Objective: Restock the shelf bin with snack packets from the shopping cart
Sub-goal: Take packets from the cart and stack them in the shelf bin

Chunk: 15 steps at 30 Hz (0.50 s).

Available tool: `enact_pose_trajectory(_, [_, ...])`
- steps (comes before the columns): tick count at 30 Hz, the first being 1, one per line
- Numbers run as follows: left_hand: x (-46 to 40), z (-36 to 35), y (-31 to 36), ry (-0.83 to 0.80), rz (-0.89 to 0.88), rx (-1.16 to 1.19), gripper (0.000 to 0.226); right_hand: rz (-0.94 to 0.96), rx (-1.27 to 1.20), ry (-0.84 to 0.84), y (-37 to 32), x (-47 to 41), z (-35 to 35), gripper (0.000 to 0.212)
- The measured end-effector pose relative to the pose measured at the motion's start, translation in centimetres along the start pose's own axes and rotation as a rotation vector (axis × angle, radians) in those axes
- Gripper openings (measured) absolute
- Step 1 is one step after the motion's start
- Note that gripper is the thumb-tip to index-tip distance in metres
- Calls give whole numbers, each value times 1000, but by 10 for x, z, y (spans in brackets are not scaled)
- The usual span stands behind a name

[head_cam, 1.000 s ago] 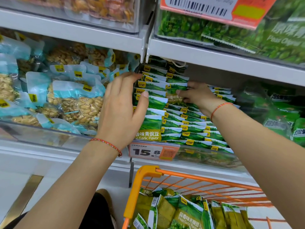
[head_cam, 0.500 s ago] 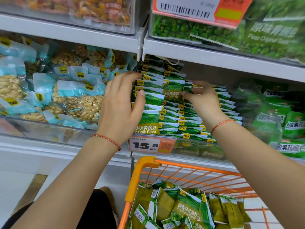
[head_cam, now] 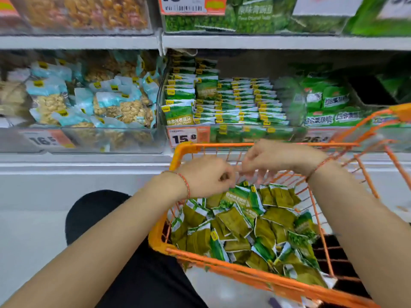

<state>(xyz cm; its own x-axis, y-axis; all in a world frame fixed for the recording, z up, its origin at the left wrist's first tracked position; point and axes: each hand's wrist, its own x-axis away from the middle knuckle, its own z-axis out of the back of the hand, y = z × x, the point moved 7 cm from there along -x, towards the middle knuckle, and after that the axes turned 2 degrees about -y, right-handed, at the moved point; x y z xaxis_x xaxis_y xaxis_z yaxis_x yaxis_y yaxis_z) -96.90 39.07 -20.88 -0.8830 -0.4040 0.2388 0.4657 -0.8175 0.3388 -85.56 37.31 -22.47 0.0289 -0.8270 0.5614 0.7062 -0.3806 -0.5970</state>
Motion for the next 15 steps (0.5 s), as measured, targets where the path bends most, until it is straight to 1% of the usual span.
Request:
enact_pose_trajectory(3, [2,-29,12,-222,40,-82,16,-135,151,-44,31,6,-32,19])
enact_pose_trajectory(4, [2,-37,14,-305,65,-100,15,-163,193,-78,37,6,-48,23])
enact_pose_trajectory(5, [3,-42,16,-391,100,-150,16,-177,267,-113,41,5,-62,31])
enact_pose_trajectory(7, [10,-59,12,-604,190,-286,31,-139,501,-138,45,0,-84,50])
enact_pose_trajectory(8, [11,-70,11,-684,184,-299,40,-95,616,-120,47,-6,-92,61])
enact_pose_trajectory(9, [10,-84,9,-756,145,-301,50,-61,680,-105,49,-12,-99,73])
enact_pose_trajectory(11, [9,-104,3,-832,91,-317,61,1,722,-100,52,-22,-110,93])
enact_pose_trajectory(12, [9,-111,-1,-847,83,-324,62,30,752,-103,52,-25,-114,98])
enact_pose_trajectory(15, [11,-119,-1,-864,66,-304,61,99,913,-59,48,-23,-118,96])
